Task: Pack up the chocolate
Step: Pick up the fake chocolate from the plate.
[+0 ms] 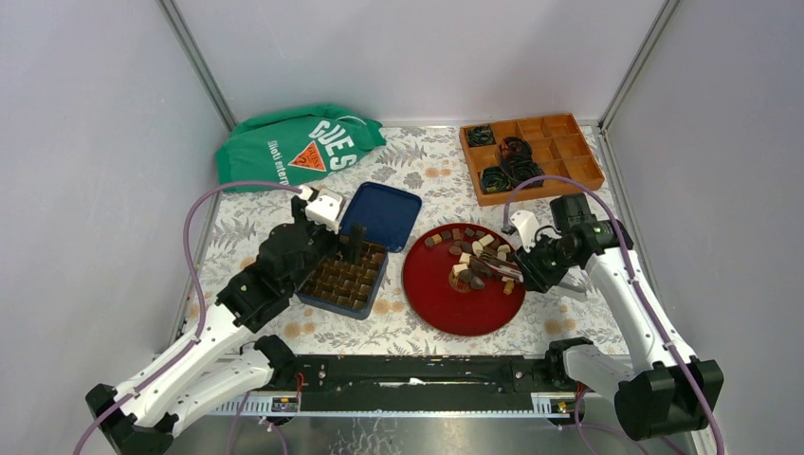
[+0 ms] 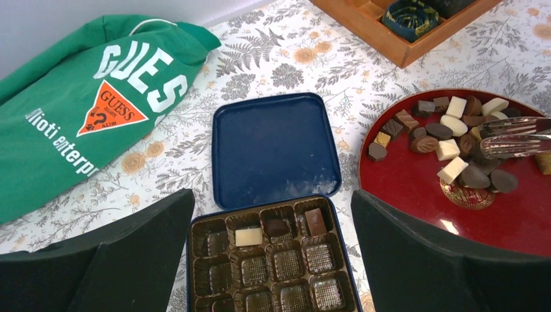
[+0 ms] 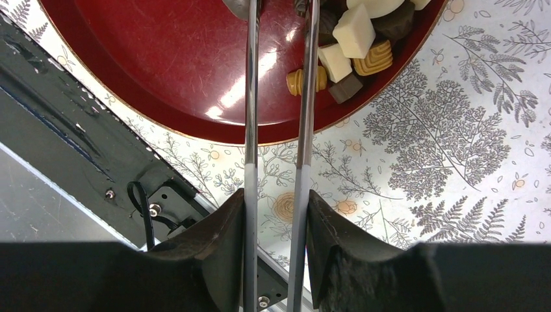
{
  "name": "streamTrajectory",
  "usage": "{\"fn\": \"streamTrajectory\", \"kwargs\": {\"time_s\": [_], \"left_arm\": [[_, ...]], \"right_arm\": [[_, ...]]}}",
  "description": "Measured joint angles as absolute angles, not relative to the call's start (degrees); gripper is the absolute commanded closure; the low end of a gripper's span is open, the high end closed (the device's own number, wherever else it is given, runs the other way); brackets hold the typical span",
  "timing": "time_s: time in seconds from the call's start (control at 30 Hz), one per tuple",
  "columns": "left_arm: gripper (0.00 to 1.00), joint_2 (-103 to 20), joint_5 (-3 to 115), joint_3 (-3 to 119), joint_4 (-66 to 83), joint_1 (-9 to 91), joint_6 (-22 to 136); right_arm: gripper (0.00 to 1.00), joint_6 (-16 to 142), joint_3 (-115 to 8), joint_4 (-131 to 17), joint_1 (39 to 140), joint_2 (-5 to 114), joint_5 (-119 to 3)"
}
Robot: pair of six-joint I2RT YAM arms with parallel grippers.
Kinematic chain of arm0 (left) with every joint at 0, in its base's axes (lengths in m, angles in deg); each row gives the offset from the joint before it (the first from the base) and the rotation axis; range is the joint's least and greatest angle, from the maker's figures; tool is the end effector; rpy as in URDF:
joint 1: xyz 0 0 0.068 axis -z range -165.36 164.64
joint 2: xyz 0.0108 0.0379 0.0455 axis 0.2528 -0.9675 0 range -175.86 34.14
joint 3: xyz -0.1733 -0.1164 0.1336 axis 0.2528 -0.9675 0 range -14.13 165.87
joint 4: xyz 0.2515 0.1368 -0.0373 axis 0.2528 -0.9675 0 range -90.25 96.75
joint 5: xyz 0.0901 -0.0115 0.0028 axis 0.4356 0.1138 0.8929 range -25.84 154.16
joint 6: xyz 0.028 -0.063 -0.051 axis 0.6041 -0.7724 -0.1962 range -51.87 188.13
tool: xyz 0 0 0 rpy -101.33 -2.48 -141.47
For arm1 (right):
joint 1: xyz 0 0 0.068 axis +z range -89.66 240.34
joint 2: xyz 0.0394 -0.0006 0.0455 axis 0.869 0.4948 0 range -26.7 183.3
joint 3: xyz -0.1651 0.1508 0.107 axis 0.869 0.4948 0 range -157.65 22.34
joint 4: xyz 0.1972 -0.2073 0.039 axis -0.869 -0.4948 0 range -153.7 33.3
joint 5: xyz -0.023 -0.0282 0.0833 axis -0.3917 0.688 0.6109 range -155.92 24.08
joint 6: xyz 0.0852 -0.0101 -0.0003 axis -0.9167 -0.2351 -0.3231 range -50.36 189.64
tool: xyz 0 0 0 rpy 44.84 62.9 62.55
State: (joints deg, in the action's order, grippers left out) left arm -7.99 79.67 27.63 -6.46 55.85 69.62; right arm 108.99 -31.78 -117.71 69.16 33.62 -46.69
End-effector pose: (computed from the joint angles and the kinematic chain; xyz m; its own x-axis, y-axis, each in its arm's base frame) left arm 0.2092 -0.1563 0.2969 -0.1650 0.1780 -0.9701 0.4436 0.8919 0.0882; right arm 0.2306 0.0609 0.2164 -0.5327 -0.6886 -0.4920 -0.7871 0.6168 -0.0110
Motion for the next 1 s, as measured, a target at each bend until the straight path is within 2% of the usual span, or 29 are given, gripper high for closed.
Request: {"fn": "streamTrajectory", "kwargs": {"time_s": [0.53,1.0], "left_arm": [[0.01,-7.7,79.6,27.3,-5.6,55.9,70.5],[0.01,-8.5,79.6,27.3,-5.6,55.9,70.5]], "right_arm": [[0.55,108.7,-31.8,-117.7,69.2,35.5,-47.1],[0.56,108.6,-31.8,-117.7,69.2,35.2,-46.4]]}}
